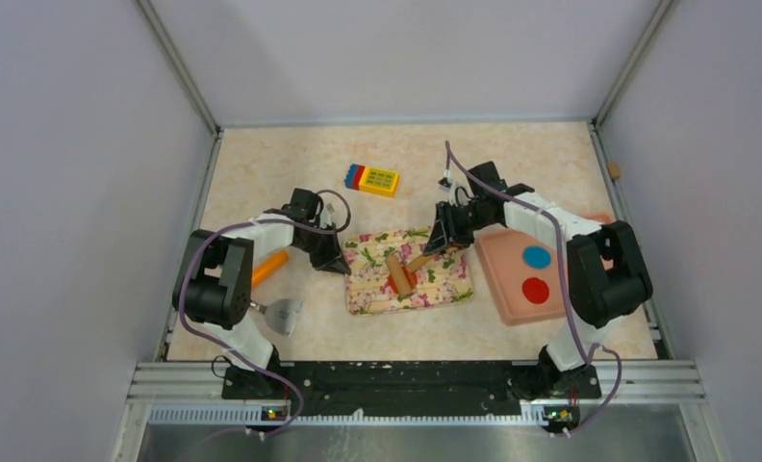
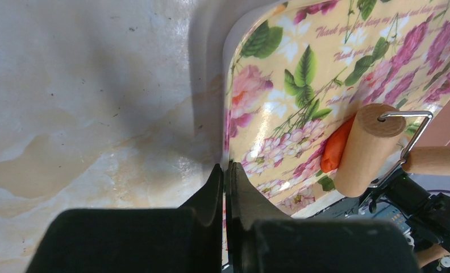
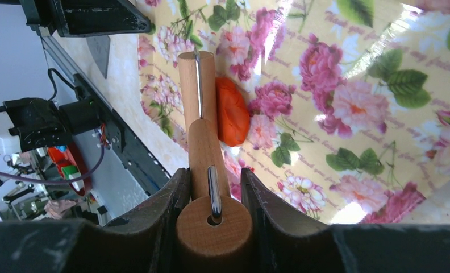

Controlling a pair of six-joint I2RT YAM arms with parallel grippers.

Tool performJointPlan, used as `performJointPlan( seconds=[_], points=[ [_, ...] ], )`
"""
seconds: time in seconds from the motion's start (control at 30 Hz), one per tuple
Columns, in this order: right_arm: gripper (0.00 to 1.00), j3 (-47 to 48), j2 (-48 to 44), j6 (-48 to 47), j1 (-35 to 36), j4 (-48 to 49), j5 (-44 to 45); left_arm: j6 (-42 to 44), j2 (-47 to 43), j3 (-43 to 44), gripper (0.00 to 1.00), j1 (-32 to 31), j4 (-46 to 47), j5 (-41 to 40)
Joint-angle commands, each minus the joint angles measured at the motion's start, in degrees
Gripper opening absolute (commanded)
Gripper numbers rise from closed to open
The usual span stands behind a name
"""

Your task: Roll out the dumpling wrappers from the dough

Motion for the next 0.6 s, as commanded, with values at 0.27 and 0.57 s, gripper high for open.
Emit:
performJointPlan(
  seconds=[0.27, 0.57],
  points=[
    [0.0, -0.14, 9.44, -3.4, 4.83, -0.44, 16.31, -1.45, 1.66, -1.76, 0.0, 0.38, 3.86, -1.67],
    [0.0, 3.36, 12.11, -1.79, 8.58, 4.44, 10.9, -1.81, 1.85, -1.69, 0.0, 0.62, 4.05, -2.24]
  ],
)
